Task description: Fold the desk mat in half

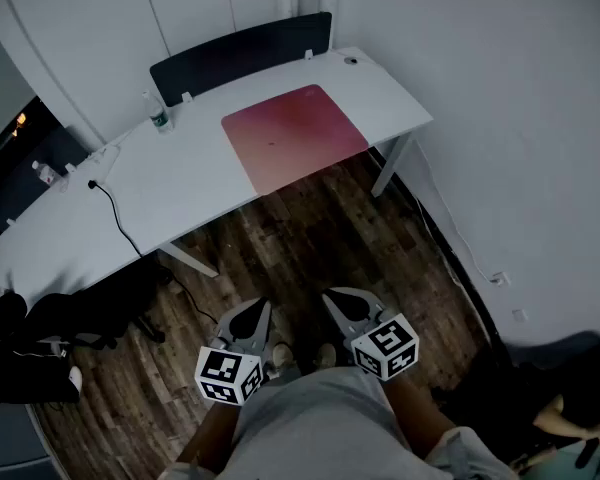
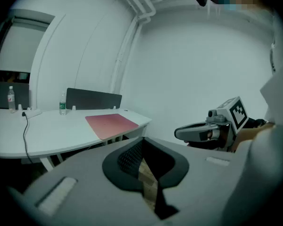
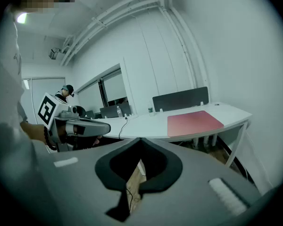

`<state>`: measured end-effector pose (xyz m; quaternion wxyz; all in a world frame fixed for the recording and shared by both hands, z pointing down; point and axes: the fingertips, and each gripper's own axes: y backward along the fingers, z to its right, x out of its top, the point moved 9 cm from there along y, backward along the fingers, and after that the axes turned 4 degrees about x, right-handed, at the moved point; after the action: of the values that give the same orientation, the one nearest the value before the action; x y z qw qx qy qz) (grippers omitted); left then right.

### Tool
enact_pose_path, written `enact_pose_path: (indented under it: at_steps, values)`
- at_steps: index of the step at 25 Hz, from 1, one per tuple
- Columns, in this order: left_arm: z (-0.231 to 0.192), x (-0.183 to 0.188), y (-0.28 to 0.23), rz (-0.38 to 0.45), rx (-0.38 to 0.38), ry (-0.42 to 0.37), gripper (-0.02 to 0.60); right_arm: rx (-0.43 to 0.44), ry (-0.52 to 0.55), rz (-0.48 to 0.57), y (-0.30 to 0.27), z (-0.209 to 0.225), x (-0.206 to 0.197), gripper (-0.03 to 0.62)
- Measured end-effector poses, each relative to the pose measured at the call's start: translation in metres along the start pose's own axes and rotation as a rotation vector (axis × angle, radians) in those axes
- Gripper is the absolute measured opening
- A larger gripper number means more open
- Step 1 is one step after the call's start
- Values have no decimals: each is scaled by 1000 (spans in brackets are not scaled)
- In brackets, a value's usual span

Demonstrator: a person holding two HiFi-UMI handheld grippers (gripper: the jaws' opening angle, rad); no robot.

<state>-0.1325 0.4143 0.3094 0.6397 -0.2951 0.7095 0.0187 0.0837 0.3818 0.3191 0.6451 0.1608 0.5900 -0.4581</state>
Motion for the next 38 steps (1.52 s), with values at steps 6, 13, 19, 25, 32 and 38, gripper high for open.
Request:
enact_pose_path:
  at_steps: [6, 13, 19, 25, 32, 38]
  values:
    - [-5, 1, -1, 2, -1, -2, 18, 13, 6, 3, -9, -5, 2, 3]
    - [-15, 4, 1, 11, 6, 0, 18, 9, 1, 41, -16, -6, 8, 6]
    - [-31, 5, 6, 22, -9, 2, 18, 4, 16, 63, -28, -15, 15, 7]
    - [-49, 7, 15, 32, -35, -11, 18, -9, 35, 55, -43, -31, 14, 6]
    - [-67, 6, 16, 26, -56, -13, 18, -14, 34, 45, -56, -38, 13, 6]
    - [-76, 11, -5, 16, -70, -9, 18, -9, 12, 44, -69, -18, 15, 6]
